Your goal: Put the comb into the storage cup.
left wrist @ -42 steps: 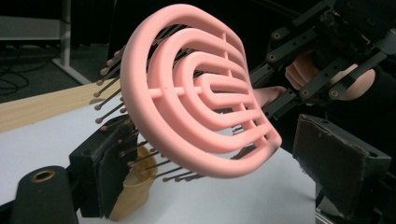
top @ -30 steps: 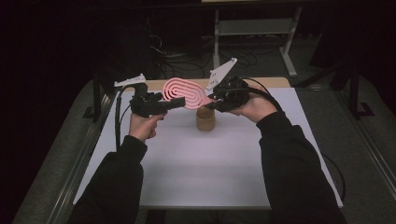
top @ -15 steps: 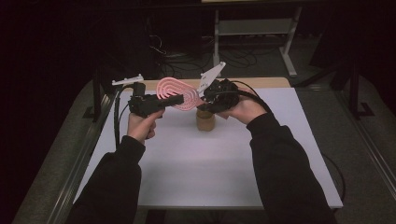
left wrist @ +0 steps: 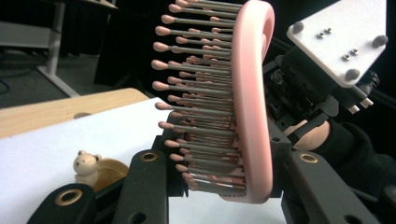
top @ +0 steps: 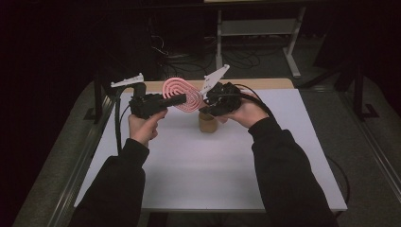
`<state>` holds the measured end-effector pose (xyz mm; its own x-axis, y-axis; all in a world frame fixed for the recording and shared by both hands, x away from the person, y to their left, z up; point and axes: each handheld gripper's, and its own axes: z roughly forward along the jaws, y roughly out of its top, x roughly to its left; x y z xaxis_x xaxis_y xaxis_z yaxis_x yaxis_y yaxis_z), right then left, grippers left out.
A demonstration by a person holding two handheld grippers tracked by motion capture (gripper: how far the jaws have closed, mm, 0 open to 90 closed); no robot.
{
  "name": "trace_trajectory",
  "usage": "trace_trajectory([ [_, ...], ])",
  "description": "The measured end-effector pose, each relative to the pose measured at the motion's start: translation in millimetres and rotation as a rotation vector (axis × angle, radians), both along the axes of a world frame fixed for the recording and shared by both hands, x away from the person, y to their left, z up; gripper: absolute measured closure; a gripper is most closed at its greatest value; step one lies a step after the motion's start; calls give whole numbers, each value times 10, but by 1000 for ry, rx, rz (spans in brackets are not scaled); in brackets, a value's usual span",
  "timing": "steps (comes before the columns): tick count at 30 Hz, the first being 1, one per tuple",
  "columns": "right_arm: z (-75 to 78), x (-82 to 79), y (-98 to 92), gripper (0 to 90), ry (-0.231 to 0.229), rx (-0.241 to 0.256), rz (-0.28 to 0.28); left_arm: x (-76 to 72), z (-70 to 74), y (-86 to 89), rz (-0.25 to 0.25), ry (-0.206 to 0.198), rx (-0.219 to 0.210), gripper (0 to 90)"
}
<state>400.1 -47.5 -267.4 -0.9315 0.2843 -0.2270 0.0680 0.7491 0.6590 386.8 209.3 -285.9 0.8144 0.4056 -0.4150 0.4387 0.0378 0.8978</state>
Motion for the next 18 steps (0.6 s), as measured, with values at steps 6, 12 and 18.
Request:
trace_trajectory([
  [6, -12, 13, -47, 631, 6, 29, -26, -25, 47, -2, 36, -48, 25, 637],
  [12, -46, 39, -126, 467, 48, 52, -59, 2, 51, 49, 32, -35, 27, 638],
  [18, -94, 88, -231, 311, 137, 104, -96, 20, 47, 79, 34, -36, 34, 639],
])
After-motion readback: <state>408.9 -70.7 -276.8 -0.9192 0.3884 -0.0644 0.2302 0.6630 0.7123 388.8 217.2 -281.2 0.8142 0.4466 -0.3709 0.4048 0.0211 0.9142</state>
